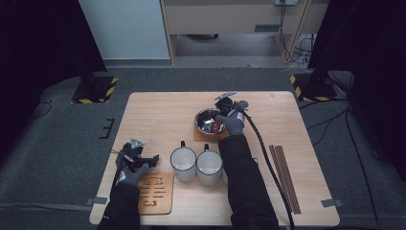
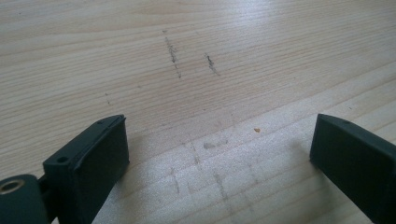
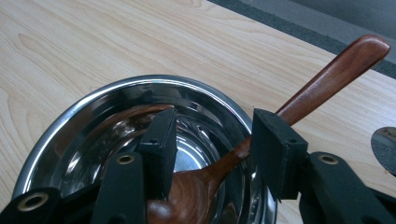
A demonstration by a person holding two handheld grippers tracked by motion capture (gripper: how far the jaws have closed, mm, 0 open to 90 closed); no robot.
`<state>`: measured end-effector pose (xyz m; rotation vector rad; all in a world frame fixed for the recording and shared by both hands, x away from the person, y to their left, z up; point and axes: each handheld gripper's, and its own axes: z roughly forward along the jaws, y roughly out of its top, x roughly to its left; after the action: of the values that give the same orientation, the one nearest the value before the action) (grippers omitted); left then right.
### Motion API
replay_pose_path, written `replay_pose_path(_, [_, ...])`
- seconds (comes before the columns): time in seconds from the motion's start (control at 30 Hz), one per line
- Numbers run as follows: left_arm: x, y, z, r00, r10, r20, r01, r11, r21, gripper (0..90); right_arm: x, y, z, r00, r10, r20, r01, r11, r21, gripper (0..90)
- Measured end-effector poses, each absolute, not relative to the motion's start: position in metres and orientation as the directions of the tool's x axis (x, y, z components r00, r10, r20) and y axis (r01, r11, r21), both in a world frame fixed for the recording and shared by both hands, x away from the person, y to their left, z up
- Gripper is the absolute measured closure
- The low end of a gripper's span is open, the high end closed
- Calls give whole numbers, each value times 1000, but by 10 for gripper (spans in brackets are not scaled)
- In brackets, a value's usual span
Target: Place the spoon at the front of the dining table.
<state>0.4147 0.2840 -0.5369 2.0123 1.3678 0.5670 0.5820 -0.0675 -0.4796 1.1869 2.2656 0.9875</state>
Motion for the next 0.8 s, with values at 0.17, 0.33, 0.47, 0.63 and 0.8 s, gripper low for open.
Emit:
replay_pose_path(0.17, [415, 284, -537, 368, 930, 1, 658, -261, 707, 34, 583, -65, -480, -575, 818, 8, 532, 366, 763, 508])
replay_pose_path(0.33, [415, 284, -537, 368, 930, 1, 658, -261, 707, 34, 586, -63, -485, -580, 815, 9, 527, 367, 766, 488])
replay_pose_path(0.47, [415, 284, -537, 368, 930, 0, 658, -261, 707, 34, 586, -63, -487, -574, 819, 2, 535, 372, 759, 487])
replay_pose_path(0.63, [415, 284, -537, 368, 930, 1, 658, -261, 707, 34, 585, -65, -485, -570, 822, -5, 543, 381, 749, 482])
replay_pose_path(0.8, [415, 284, -537, 368, 930, 1, 658, -261, 707, 34, 582, -68, -483, -570, 821, -10, 546, 388, 743, 480])
